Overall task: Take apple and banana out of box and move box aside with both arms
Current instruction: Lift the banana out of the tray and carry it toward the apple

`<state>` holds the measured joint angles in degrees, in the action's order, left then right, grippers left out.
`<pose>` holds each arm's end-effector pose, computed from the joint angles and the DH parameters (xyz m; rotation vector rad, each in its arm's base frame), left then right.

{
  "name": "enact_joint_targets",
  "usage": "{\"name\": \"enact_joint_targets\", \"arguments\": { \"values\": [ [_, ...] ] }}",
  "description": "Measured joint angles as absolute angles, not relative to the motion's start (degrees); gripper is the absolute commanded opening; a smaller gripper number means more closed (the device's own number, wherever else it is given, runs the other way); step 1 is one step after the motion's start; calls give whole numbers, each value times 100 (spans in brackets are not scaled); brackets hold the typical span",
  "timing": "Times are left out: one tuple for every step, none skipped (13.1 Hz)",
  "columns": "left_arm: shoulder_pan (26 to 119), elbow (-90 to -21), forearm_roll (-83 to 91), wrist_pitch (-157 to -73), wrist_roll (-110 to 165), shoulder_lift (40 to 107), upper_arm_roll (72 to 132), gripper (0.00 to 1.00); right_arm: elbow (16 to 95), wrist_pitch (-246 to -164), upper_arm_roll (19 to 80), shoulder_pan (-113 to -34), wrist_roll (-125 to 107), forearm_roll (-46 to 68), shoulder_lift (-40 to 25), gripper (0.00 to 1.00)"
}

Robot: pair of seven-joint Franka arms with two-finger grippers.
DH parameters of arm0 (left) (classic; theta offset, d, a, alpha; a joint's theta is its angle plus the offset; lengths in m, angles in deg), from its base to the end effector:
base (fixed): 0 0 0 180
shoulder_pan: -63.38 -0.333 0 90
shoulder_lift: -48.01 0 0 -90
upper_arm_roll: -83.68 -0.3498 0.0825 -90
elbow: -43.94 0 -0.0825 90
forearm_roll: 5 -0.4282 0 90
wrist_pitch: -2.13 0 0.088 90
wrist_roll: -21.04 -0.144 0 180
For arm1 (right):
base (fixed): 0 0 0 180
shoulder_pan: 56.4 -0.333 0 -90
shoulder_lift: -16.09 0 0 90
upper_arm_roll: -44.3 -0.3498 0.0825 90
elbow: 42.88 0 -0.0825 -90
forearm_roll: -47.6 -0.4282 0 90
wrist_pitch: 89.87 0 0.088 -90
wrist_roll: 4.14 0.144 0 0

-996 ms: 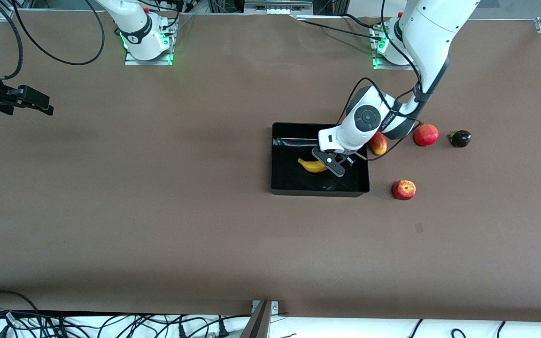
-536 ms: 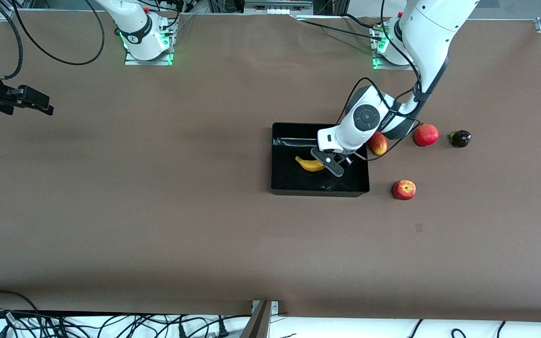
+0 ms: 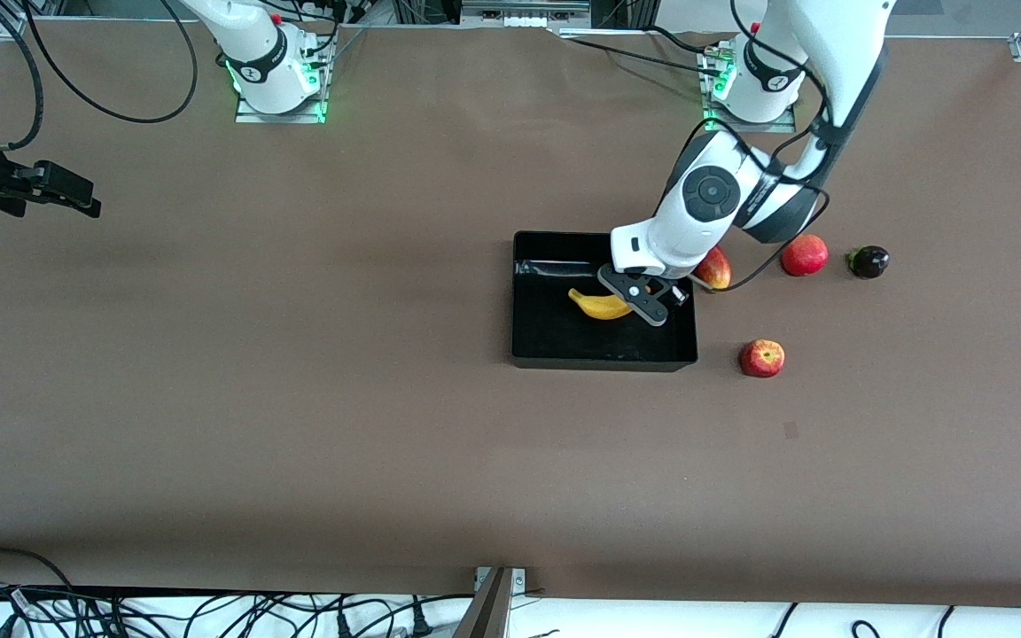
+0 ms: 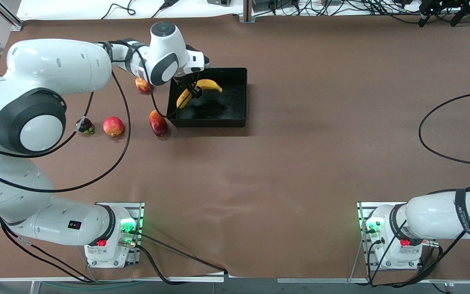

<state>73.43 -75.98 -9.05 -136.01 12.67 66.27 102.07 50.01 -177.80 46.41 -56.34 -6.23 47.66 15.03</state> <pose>0.5503 -0.2952 0.2410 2.9118 -1.0281 0.0128 0.5938 -0.0225 0.5816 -3.1351 0.0022 0.1648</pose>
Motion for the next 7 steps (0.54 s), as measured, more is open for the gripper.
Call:
{"name": "enact_joint_targets", "arguments": {
  "values": [
    [7230,-7577,-903,-13429,1267,6483,10202,0,5001,-17780,4641,-5634,-623,4766,1503,100],
    [7083,-7521,-902,-13200,1259,6379,10197,0,5001,-17780,4642,-5634,-623,4766,1503,100],
    [6873,-7427,-902,-12964,1138,6296,10190,0,5001,-17780,4643,-5634,-623,4766,1503,100],
    [6618,-7349,-886,-12817,887,6250,10184,0,5001,-17780,4644,-5634,-623,4766,1503,100],
    [6312,-7304,-819,-12751,579,6241,10174,0,5001,-17780,4643,-5634,-623,4766,1503,100],
    [5992,-7301,-738,-12727,263,6253,10162,0,5001,-17780,4638,-5634,-628,4766,1503,100],
    [5661,-7304,-695,-12721,-59,6293,10150,0,5001,-17780,4620,-5646,-638,4760,1502,100]
  ]
}}
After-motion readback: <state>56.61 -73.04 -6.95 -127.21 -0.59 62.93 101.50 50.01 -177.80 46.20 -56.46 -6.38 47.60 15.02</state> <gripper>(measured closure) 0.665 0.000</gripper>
